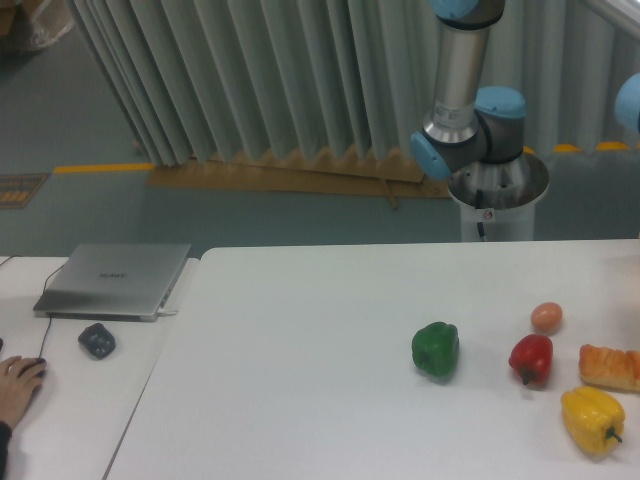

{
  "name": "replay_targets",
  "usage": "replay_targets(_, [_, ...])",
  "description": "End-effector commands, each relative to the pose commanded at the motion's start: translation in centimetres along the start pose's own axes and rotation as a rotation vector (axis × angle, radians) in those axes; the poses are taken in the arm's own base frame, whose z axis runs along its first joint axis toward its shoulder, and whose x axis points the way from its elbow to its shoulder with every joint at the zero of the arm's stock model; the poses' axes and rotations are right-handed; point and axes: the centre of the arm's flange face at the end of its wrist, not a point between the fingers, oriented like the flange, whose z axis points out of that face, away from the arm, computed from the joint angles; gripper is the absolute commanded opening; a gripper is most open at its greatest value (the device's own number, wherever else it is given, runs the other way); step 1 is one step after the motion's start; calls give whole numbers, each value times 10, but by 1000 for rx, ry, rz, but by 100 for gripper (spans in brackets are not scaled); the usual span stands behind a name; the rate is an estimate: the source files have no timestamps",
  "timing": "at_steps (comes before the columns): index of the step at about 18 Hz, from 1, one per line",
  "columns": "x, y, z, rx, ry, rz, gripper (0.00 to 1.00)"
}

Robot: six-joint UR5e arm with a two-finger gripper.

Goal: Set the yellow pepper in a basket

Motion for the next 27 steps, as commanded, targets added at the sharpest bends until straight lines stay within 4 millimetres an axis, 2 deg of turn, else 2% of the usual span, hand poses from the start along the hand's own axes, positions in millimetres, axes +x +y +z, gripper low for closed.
replay_targets(6, [2, -20, 1, 53, 2, 14, 100])
replay_targets(15, [4, -14, 0, 72, 6, 15, 100])
replay_targets(27, [4, -16, 2, 92, 5, 21, 100])
